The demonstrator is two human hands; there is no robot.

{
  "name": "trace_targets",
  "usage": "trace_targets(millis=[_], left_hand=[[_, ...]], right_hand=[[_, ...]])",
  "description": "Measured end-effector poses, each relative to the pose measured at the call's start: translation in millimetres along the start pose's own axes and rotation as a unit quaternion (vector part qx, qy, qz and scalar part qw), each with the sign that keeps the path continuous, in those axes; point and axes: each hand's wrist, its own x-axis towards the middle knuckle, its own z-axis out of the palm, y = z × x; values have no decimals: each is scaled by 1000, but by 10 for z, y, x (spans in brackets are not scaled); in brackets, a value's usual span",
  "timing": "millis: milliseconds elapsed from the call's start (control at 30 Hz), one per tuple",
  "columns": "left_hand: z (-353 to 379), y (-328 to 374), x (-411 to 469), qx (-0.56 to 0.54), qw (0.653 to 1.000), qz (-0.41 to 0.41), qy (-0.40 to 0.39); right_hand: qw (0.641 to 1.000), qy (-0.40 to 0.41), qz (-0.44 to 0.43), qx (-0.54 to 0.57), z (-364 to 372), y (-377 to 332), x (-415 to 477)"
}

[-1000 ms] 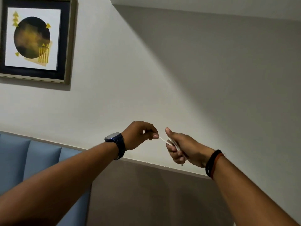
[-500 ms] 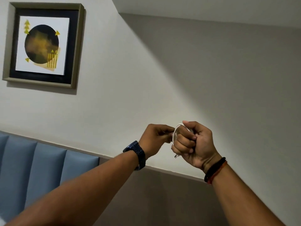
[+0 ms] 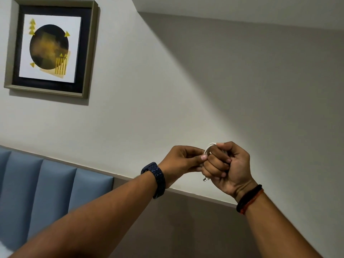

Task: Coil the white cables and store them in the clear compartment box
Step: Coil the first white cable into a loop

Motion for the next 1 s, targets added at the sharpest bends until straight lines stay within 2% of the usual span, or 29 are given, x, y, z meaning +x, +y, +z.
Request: trace_targets(millis=[233, 433, 567, 667, 767, 833, 1000], left_hand=[[77, 5, 11, 111, 993, 25, 19], [125, -36, 73, 164, 984, 16, 66], [124, -63, 145, 182, 978, 13, 104], [102, -102, 192, 184, 976, -3, 118], [98, -140, 208, 153, 982, -22, 113], [116, -162, 203, 115, 988, -43, 96], [129, -254, 174, 14, 994, -62, 84]], right_hand=[[999, 22, 9, -42, -68, 10, 8], [987, 76, 31, -137, -142, -27, -21], [969, 141, 2, -202, -196, -23, -73], [938, 205, -16, -279, -258, 15, -104], [872, 256, -33, -416, -309, 60, -119], [837, 277, -44, -469, -342, 82, -129], [815, 283, -15, -506, -367, 133, -127]])
